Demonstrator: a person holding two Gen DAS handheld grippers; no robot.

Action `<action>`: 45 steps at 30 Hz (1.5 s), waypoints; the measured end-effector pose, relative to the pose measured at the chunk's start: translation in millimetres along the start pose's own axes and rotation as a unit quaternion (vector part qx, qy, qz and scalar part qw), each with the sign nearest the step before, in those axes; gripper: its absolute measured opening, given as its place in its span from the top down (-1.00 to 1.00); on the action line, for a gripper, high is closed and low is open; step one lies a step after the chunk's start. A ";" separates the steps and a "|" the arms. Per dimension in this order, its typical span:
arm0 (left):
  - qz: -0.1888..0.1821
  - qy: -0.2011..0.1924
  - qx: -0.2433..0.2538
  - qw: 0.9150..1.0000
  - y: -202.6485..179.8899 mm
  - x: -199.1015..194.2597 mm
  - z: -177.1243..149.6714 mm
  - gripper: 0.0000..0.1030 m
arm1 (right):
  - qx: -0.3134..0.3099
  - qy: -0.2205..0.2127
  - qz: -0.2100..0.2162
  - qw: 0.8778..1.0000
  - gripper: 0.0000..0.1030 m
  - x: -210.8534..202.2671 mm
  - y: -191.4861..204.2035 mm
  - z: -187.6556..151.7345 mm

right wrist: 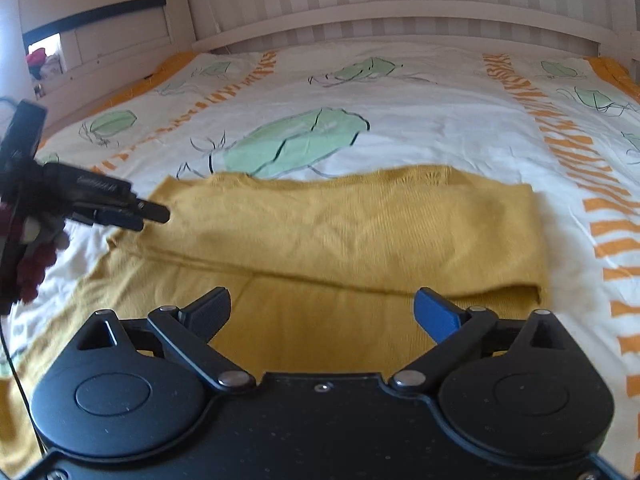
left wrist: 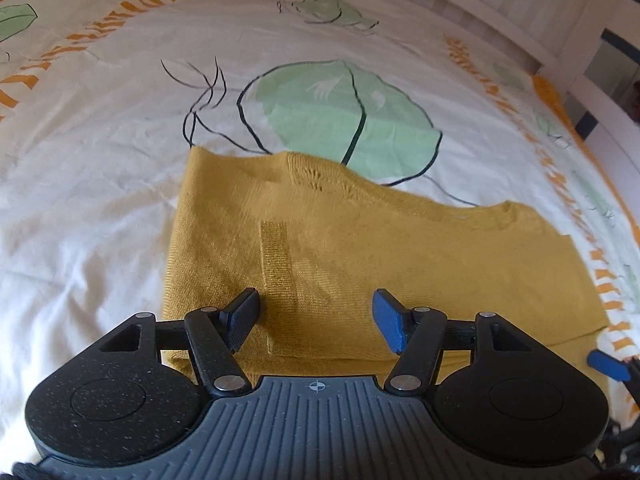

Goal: Fold small clothes
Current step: 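Grasp the other sleeve cuff with the left gripper and lift it, then carry the held sleeve across the sweater back with the left gripper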

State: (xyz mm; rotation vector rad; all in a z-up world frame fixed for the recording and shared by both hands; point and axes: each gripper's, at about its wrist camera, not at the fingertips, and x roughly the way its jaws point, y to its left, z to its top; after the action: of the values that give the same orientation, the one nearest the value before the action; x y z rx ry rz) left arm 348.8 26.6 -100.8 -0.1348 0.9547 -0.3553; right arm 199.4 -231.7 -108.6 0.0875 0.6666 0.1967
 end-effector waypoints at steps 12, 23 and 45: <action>-0.006 -0.019 -0.020 1.000 -21.5 -21.2 17.0 0.86 | 0.012 0.000 0.021 1.000 -0.99 4.4 -7.8 -20.6; -0.138 -0.108 0.013 0.984 -110.6 -122.4 90.2 0.86 | 0.015 -0.028 0.061 0.998 -0.99 3.2 7.6 4.3; -0.039 -0.043 0.004 0.998 -27.1 -58.9 32.8 0.86 | 0.134 0.005 -0.085 0.987 -0.99 5.1 -72.7 6.4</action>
State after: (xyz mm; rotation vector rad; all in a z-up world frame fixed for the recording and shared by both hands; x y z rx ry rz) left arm 338.3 20.8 -29.1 -0.1793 0.8649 -0.4227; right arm 218.4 -301.8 -117.1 0.2867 0.7052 -0.0575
